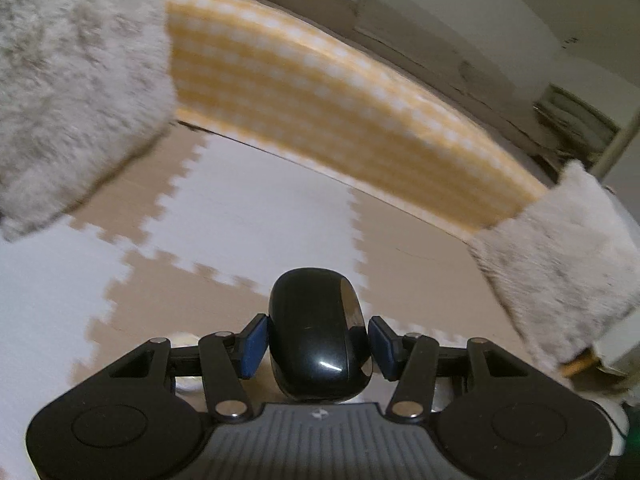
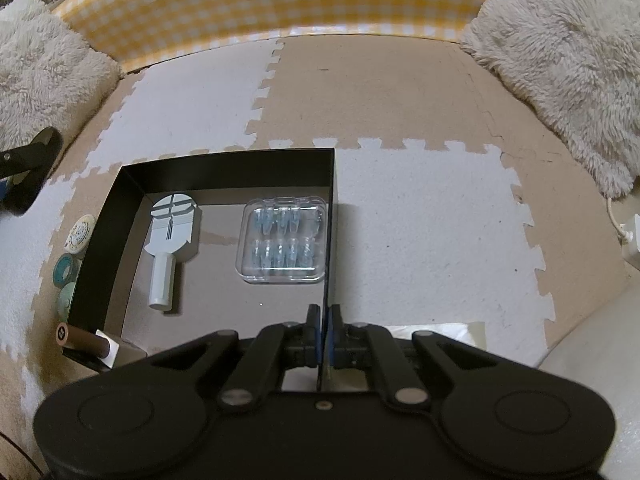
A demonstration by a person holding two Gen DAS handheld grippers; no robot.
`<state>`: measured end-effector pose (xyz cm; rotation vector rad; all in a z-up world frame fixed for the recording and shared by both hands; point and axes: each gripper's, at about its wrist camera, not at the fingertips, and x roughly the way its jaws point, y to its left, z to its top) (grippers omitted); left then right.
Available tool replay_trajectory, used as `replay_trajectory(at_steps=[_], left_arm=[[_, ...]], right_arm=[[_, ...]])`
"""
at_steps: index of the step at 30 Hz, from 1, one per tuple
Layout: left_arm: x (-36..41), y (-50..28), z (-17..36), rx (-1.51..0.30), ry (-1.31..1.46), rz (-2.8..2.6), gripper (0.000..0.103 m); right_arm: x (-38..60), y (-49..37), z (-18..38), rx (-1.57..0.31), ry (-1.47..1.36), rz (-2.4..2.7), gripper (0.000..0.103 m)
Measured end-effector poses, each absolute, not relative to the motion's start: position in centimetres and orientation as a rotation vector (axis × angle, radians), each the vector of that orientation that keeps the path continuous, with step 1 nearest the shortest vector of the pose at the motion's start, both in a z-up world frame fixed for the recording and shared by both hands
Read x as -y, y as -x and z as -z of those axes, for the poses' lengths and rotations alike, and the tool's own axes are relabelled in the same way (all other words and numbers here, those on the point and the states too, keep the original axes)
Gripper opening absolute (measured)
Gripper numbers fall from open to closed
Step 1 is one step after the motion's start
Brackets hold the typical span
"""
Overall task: Organize rigid objects
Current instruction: 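Carry the black earbud case into the black box and open the left gripper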
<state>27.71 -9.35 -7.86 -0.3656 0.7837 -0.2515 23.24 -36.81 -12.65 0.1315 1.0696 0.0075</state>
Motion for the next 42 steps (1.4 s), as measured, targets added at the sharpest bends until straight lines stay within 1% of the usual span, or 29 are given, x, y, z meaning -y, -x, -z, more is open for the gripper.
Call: replay_trajectory(at_steps=[8, 19, 23, 28, 31, 40, 41, 42], left_arm=[[15.2, -26.4, 9.3, -0.860, 0.405, 0.394, 0.055], [20.4, -28.3, 14.1, -0.947, 0.383, 0.385, 0.055], [21.1, -29.1, 15.6, -0.981, 0.352, 0.363, 0.055], [21.2, -29.7, 17.0, -0.982, 0.302, 0.300, 0.055], [20.9, -29.8, 17.4, -0.970, 0.254, 0.271, 0.054], [20.4, -30.1, 17.8, -0.977, 0.251, 0.232, 0.054], [20.4, -30.2, 17.8, -0.982, 0.255, 0.233, 0.055], [20.2, -30.2, 17.7, -0.984, 0.265, 0.236, 0.058]], right_arm=[[36.8, -23.3, 12.6, -1.070, -0.138, -0.009, 0.004], [37.1, -23.3, 12.6, -1.069, -0.156, -0.015, 0.004], [37.2, -23.2, 12.7, -1.067, -0.160, -0.018, 0.004], [37.3, -23.3, 12.7, -1.067, -0.166, -0.022, 0.004], [37.4, -23.3, 12.7, -1.067, -0.168, -0.024, 0.004], [37.2, -23.3, 12.7, -1.067, -0.163, -0.025, 0.004], [37.2, -23.3, 12.7, -1.067, -0.163, -0.025, 0.004], [37.2, -23.3, 12.7, -1.067, -0.162, -0.025, 0.004]])
